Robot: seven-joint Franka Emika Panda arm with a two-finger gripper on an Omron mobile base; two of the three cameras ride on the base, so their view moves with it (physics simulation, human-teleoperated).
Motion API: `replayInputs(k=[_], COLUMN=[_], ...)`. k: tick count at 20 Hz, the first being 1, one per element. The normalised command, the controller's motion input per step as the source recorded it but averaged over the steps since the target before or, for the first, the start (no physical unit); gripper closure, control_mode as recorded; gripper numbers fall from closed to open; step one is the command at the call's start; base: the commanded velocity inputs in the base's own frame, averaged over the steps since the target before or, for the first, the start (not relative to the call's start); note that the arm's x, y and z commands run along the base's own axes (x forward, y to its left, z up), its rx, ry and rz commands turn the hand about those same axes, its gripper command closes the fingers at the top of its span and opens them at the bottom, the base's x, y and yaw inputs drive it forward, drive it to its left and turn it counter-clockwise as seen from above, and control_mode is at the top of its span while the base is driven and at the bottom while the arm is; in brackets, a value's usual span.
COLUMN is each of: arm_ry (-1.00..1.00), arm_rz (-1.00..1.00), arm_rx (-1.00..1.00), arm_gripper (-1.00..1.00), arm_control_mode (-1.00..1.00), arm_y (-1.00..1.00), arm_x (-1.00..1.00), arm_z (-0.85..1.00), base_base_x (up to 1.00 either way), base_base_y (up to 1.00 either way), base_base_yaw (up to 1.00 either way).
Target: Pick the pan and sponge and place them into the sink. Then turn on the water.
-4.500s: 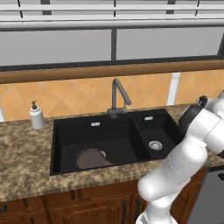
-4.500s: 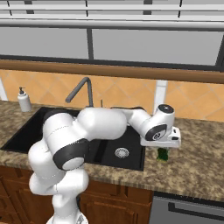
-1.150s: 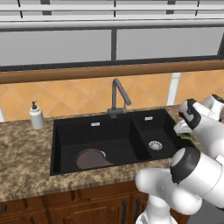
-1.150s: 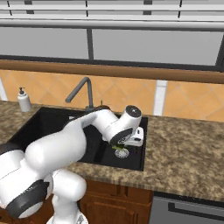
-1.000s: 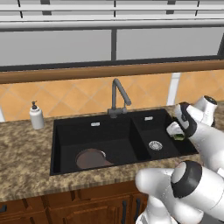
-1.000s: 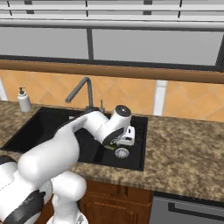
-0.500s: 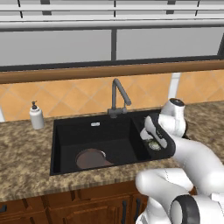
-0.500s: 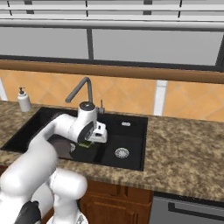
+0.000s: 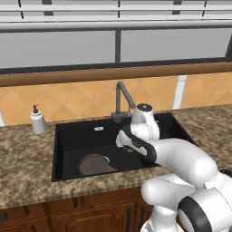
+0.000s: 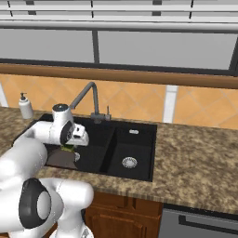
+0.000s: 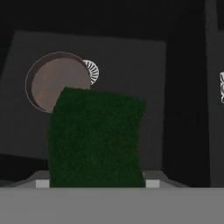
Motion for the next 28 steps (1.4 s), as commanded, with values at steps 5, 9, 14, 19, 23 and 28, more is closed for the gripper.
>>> replayInputs(k=[5, 9, 14, 19, 23, 28], arm_ry=[0.01, 0.01, 0.00, 0.00, 0.00, 0.03], arm_rz=[0.00, 0.00, 0.00, 0.00, 0.00, -0.01], arm_rx=[0.00, 0.00, 0.00, 0.00, 0.00, 0.00], arm_gripper=[1.00, 1.00, 1.00, 1.00, 1.00, 1.00], arm_control_mode=[-1.00, -1.00, -1.00, -1.00, -1.00, -1.00], arm_y=[1.00, 0.95, 0.94, 0.58, 0.38, 0.43], arm_x=[0.64, 0.70, 0.58, 0.47, 0.44, 0.29], arm_z=[-0.03, -0.34, -0.58, -0.59, -0.37, -0.11], base_base_x=[0.00, 0.00, 0.00, 0.00, 0.00, 0.00], base_base_y=[0.00, 0.00, 0.00, 0.00, 0.00, 0.00], base_base_yaw=[0.00, 0.00, 0.00, 0.00, 0.00, 0.00])
